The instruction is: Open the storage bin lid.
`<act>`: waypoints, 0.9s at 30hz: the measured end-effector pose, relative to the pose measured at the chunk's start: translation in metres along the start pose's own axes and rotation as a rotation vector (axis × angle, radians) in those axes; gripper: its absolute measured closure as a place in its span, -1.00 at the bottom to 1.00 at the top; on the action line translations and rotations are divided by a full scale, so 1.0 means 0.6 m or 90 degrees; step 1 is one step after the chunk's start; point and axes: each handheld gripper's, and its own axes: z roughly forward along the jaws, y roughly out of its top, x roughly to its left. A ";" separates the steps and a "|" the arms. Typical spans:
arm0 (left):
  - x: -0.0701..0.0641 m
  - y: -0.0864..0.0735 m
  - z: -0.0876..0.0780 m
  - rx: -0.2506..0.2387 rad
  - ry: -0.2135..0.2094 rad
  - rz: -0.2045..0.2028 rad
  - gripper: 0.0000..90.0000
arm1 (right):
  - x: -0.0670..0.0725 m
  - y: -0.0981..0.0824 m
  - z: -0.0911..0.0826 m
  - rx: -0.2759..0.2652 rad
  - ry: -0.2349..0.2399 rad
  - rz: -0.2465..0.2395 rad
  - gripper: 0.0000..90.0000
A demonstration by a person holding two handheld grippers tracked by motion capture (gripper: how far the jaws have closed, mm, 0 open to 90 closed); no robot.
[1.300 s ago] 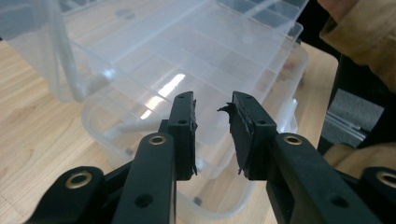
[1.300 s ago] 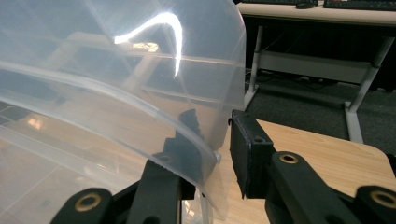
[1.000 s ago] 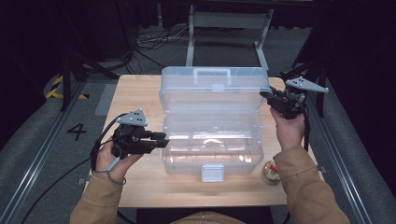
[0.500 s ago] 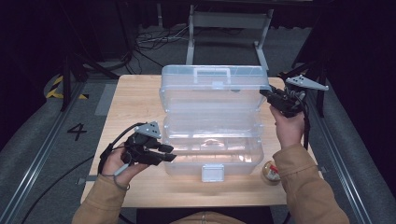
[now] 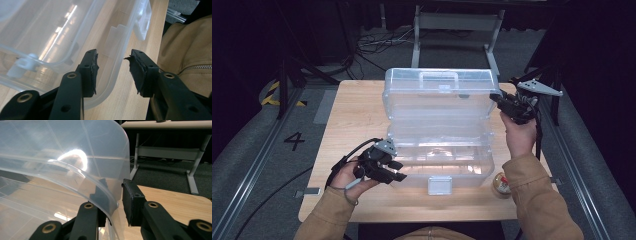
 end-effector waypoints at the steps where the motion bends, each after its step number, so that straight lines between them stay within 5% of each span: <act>1: 0.000 0.000 0.000 0.000 0.000 0.000 0.27 | 0.000 0.000 0.000 0.000 0.000 0.000 0.66; 13: 0.007 -0.004 0.021 0.016 -0.006 -0.005 0.27 | 0.008 0.001 0.010 -0.026 -0.035 -0.008 0.70; 27: 0.004 0.001 0.045 0.086 0.000 -0.008 0.50 | 0.007 0.003 0.014 -0.032 -0.041 -0.001 0.71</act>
